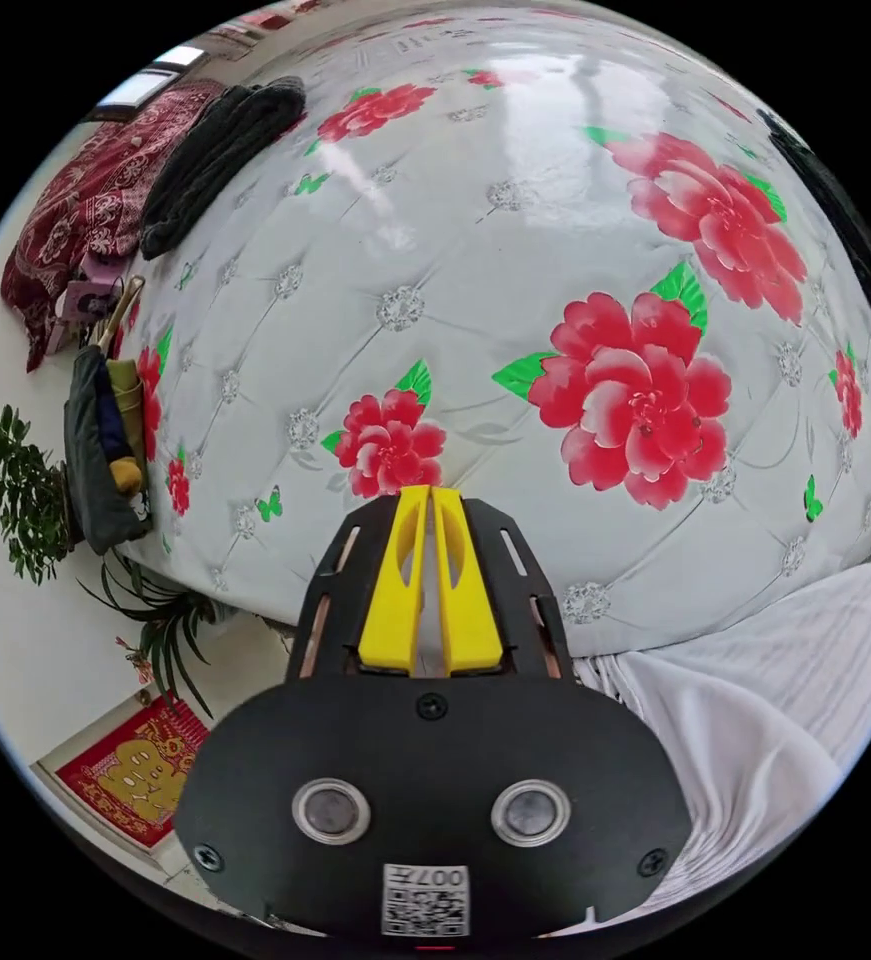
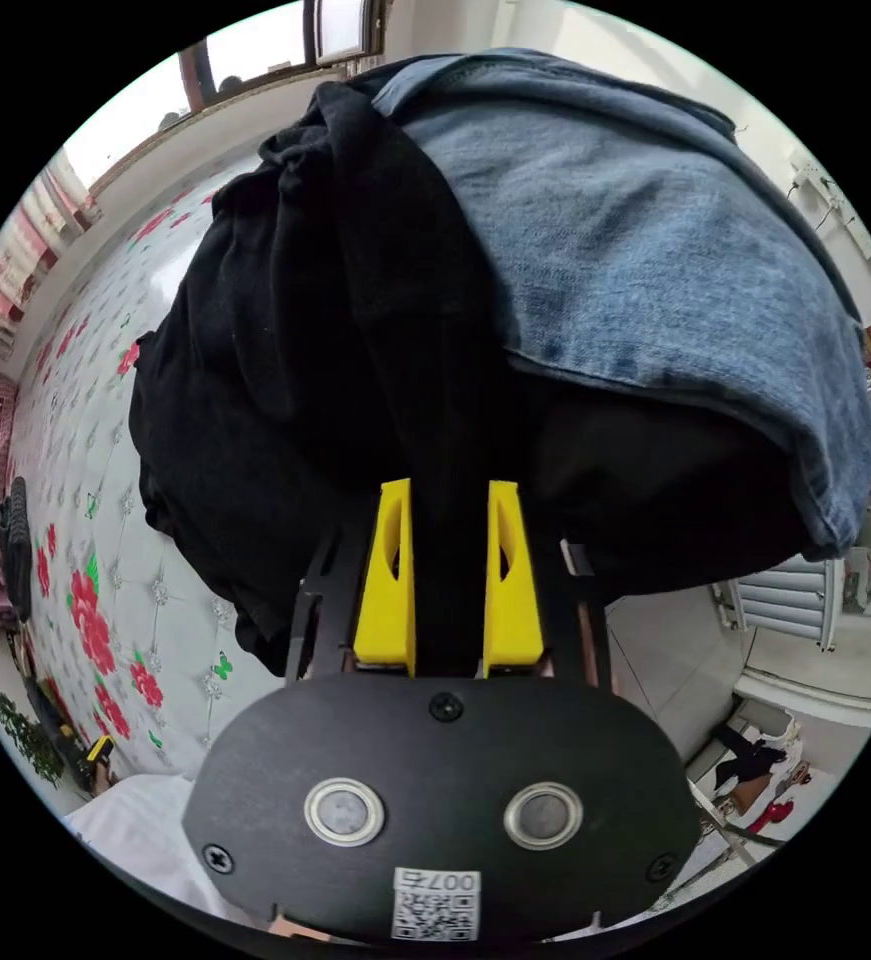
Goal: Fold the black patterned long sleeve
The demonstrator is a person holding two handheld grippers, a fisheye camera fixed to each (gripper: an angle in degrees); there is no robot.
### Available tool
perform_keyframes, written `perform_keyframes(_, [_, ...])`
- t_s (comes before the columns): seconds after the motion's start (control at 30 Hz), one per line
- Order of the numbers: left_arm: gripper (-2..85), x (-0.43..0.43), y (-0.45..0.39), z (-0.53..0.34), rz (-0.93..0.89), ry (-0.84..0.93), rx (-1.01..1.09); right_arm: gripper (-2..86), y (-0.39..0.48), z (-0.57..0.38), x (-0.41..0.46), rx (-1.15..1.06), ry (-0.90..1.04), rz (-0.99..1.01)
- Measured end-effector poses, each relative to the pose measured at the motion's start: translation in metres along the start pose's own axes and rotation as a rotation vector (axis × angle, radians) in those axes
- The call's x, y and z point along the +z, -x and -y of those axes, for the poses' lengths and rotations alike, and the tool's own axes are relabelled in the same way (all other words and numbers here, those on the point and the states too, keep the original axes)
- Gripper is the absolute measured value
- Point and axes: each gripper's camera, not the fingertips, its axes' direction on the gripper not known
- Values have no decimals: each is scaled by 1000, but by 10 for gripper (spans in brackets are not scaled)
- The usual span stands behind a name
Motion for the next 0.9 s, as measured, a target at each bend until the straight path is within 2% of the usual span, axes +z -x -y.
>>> perform_keyframes(0.1, [-6, 7, 22, -12, -65, -17, -87, 18, -2, 3, 1, -41, 69, 56])
perform_keyframes(0.13, [-5, 7, 28, -17, -98, -29, -112, 9, 5, -1, -12, -100, 41, 113])
perform_keyframes(0.2, [12, -4, 49, -39, -277, -145, -176, 3, 23, -20, -48, -206, -79, 202])
perform_keyframes(0.23, [21, -9, 51, -45, -305, -184, -180, 1, 35, -37, -76, -260, -156, 306])
perform_keyframes(0.37, [87, -51, 49, -71, -459, -415, -35, -2, 77, -112, -170, -414, -355, 759])
perform_keyframes(0.53, [119, -101, 45, -82, -570, -598, 163, -3, 122, -182, -257, -559, -503, 1107])
perform_keyframes(0.7, [148, -144, 63, -107, -629, -753, 333, -3, 172, -248, -343, -765, -598, 1257])
perform_keyframes(0.83, [165, -136, 92, -125, -631, -773, 364, -3, 211, -305, -392, -903, -674, 1417])
perform_keyframes(0.9, [166, -121, 110, -130, -659, -765, 356, -3, 231, -323, -397, -939, -647, 1515])
